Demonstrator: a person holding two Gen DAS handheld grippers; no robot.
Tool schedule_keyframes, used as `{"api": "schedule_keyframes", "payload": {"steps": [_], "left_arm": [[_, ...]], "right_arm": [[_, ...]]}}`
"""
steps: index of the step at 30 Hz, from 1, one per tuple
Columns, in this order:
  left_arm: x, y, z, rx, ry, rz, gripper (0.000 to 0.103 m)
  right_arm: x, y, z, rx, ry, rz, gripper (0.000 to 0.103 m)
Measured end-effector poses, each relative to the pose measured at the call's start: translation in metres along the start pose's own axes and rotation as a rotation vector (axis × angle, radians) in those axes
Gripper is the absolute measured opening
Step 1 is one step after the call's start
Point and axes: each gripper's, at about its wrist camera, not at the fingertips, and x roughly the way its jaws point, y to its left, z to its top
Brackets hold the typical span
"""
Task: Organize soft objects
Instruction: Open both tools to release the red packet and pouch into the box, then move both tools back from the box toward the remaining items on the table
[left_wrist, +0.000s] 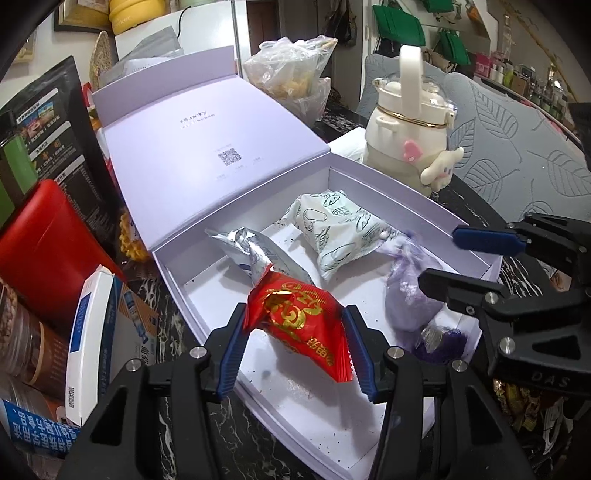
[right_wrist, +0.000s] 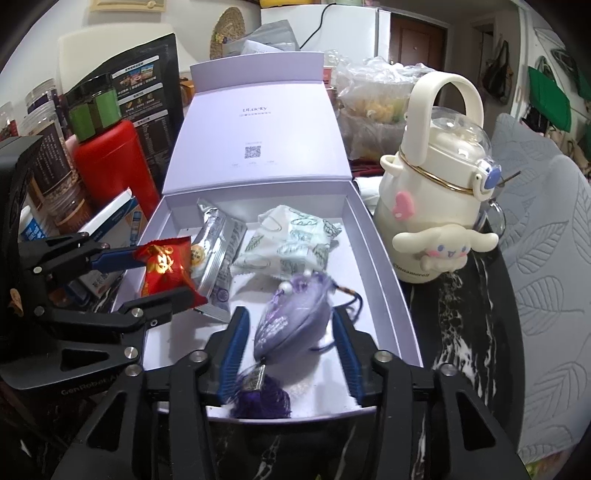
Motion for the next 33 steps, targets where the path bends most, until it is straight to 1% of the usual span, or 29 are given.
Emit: {"api": "schedule_keyframes", "payload": {"steps": [1, 5, 6, 10, 16, 25, 33], "left_arm": [[0.000, 0.000, 0.000, 0.001, -0.002, 0.012, 0.052], [-0.006, -0.001, 0.001, 0.014, -0.023, 0.070, 0.065], [-0.007, 0.000, 0.001, 0.012, -0.030, 0.076, 0.066], [-0.017, 0.002, 0.004, 0.002, -0.044, 0.078, 0.067], [-0.037, 0.002, 0.006, -0.012, -0.070, 0.079, 0.067], [-0.078, -0.001, 0.005, -0.017, -0.142, 0.095, 0.067], [-0.114, -0.004, 0.004, -0.023, -0.208, 0.108, 0.067]], "right_arm": [[0.000, 0.000, 0.000, 0.001, -0.001, -0.004, 0.055], [-0.003, -0.002, 0.000, 0.005, -0.001, -0.018, 0.055], [-0.005, -0.002, 0.000, 0.006, 0.000, -0.024, 0.055], [-0.011, -0.003, 0.000, 0.013, -0.005, -0.031, 0.055], [-0.030, -0.001, 0.002, 0.015, -0.038, -0.043, 0.056], [-0.064, 0.009, 0.002, 0.008, -0.098, -0.059, 0.056], [-0.104, 0.023, 0.000, -0.017, -0.171, -0.074, 0.056]]}}
